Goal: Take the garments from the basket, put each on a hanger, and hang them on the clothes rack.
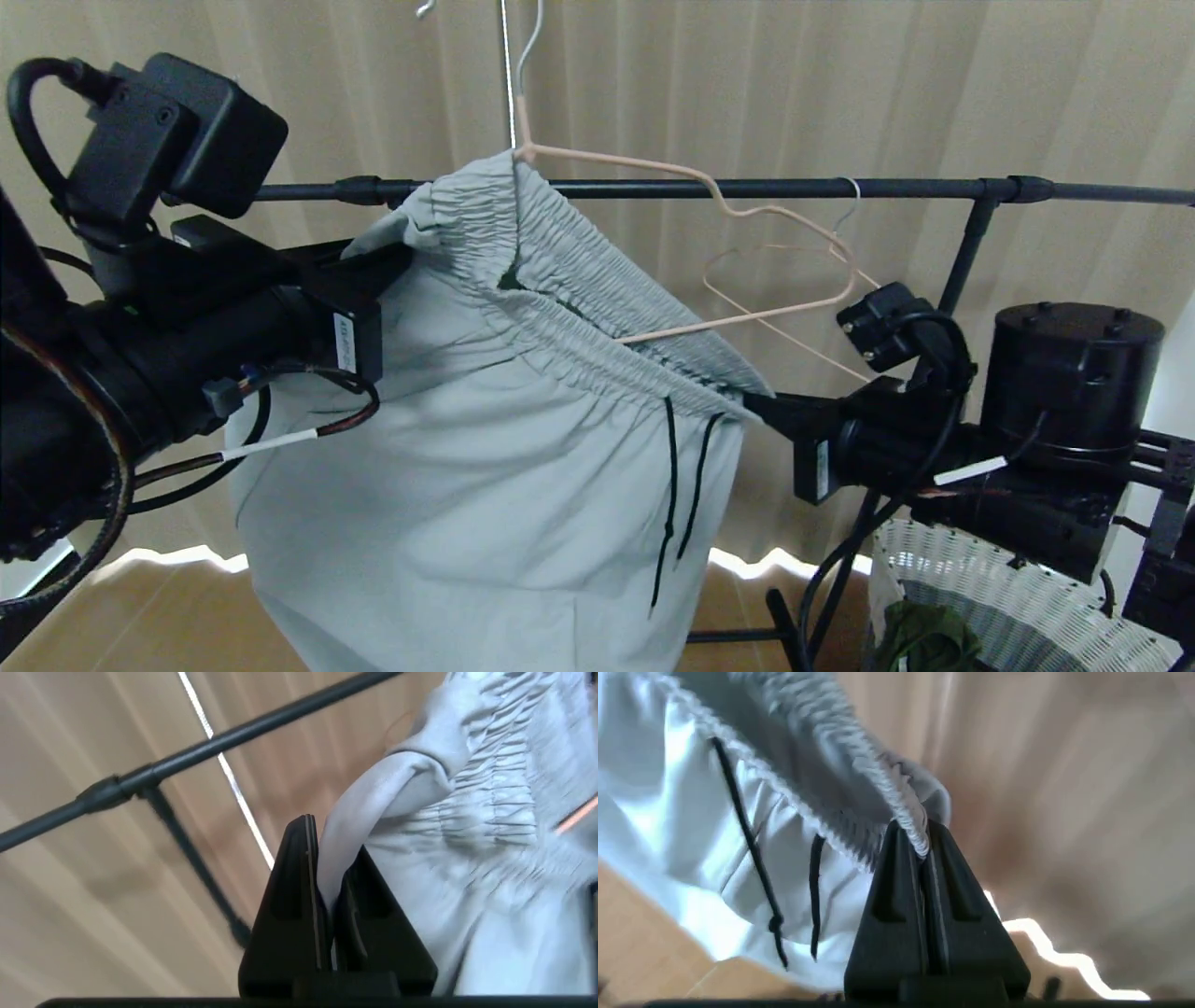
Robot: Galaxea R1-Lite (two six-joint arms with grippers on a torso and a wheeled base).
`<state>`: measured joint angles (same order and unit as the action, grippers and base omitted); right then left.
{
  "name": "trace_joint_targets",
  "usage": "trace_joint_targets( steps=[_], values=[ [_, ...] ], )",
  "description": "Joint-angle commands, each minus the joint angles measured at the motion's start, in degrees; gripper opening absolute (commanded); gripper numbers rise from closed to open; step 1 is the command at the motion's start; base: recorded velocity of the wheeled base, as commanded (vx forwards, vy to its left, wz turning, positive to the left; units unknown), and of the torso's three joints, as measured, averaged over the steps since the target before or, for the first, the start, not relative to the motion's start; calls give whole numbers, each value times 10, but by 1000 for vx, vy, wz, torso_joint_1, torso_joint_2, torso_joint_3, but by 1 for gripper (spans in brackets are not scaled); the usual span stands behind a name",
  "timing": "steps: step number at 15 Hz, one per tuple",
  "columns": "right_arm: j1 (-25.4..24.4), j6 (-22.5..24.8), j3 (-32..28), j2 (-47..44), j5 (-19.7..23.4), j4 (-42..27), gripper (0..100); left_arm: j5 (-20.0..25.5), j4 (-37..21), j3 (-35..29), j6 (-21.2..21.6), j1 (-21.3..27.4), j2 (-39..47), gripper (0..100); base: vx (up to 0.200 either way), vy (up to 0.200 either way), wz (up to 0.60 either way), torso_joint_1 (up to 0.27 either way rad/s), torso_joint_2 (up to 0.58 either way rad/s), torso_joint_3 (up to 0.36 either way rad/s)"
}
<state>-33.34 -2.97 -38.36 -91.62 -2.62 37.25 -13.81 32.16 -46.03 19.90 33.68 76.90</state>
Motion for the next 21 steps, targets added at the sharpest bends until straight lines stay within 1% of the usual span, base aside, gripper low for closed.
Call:
trace_joint_targets(
  steps=[1,3,5,6,7,8,9,11,12,13,16,17,20,21],
  values=[
    [56,1,-6,28,-1,2,0,-1,1,17,11,-7,-3,0,0,0,0,0,0,0],
    [75,1,-16,35,-1,-1,0,-2,-2,33,39,-13,-10,0,0,0,0,0,0,0],
    [91,1,-27,34,-1,-2,0,-2,-1,50,81,-46,-13,0,0,0,0,0,0,0],
    [96,1,-33,33,-1,-2,0,0,0,62,108,-63,-18,0,0,0,0,0,0,0],
    [97,1,-33,33,-1,-2,0,0,1,63,109,-63,-18,0,0,0,0,0,0,0],
    [99,1,-35,34,-1,-3,0,0,0,80,128,-74,-20,0,0,0,0,0,0,0],
    [100,1,-36,35,0,-3,0,0,0,85,135,-76,-20,0,0,0,0,0,0,0],
    [98,1,-35,40,2,-4,0,-3,0,91,138,-78,-16,0,0,0,0,0,0,0],
    [86,4,-37,49,5,-7,0,-4,-3,93,139,-78,-15,0,0,0,0,0,0,0],
    [31,18,-47,58,4,-25,0,-12,-3,89,141,-78,-4,0,0,0,0,0,0,0],
    [-39,53,-88,70,3,-133,0,-80,2,74,140,-78,26,0,0,0,0,0,0,0],
    [-56,54,-96,70,3,-144,0,-90,3,74,139,-77,30,0,0,0,0,0,0,0],
    [-102,60,-105,55,1,-158,0,-91,3,74,138,-72,30,0,0,0,0,0,0,0],
    [-108,62,-109,49,-1,-164,0,-91,3,74,137,-71,30,0,0,0,0,0,0,0]
  ],
)
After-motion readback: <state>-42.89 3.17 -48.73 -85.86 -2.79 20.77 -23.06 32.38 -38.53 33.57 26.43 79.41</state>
